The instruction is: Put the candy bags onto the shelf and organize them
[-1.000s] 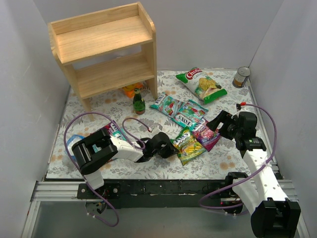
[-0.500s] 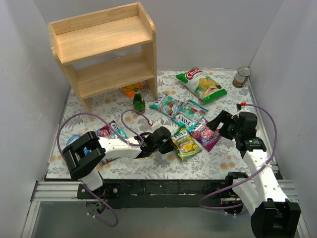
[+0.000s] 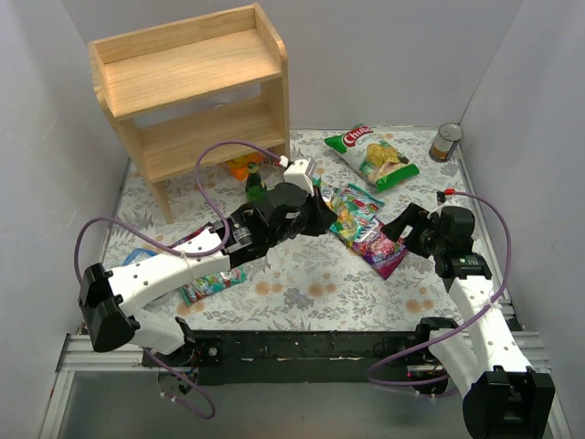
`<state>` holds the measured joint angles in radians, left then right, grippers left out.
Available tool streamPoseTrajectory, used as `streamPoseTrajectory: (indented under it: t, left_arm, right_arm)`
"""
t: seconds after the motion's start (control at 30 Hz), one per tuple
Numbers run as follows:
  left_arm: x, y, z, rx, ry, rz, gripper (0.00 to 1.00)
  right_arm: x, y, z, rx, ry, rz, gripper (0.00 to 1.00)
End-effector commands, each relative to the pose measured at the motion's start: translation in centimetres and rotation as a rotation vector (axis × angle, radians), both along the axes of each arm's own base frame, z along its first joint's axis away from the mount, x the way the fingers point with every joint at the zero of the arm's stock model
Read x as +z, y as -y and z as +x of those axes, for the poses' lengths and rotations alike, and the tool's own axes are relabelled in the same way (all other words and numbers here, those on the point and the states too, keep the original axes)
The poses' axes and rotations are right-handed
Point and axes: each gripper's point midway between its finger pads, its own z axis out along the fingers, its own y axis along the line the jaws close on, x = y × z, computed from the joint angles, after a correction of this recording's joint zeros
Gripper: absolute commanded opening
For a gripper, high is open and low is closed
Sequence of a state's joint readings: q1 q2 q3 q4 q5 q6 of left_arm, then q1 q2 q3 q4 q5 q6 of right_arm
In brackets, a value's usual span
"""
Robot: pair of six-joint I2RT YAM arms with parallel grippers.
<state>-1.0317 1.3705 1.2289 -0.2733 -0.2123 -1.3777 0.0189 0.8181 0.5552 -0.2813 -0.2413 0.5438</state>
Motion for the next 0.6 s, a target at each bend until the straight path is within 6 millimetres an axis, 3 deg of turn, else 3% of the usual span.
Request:
streamPoseTrajectory:
  t: [0.0, 0.03, 0.17, 0.33, 0.43, 0.47, 0.57]
  left_arm:
    - [5.4, -2.2, 1.5, -0.013, 0.167, 0.05, 0.0]
    - [7.4, -2.3, 1.8, -0.015, 0.196, 0.022, 0.0]
    - [11.4, -3.6, 3.6, -0.008, 0.304, 0.008, 0.0]
    - [15.0, -5.3, 5.6, 0.026, 0.412, 0.012, 0.0]
    - [18.3, -6.7, 6.6, 0.049, 0.483, -0.009, 0.0]
    - [20.3, -7.3, 6.7, 0.067, 0.512, -0.037, 0.0]
    - [23.3, -8.3, 7.0, 0.048, 0.565, -0.064, 0.0]
  right_arm:
    - [1.6, -0.1, 1.0, 0.002, 0.056, 0.006, 0.86]
    - [1.7, 0.0, 1.1, 0.0, 0.059, 0.005, 0.86]
    - [1.7, 0.0, 1.1, 0.0, 0.057, 0.005, 0.86]
    - [2.1, 0.0, 1.3, -0.003, 0.064, 0.006, 0.86]
    - [2.4, 0.0, 1.3, -0.003, 0.074, 0.005, 0.86]
    - [2.3, 0.0, 1.3, -0.005, 0.071, 0.005, 0.86]
    - [2.2, 0.1, 1.2, -0.005, 0.068, 0.003, 0.86]
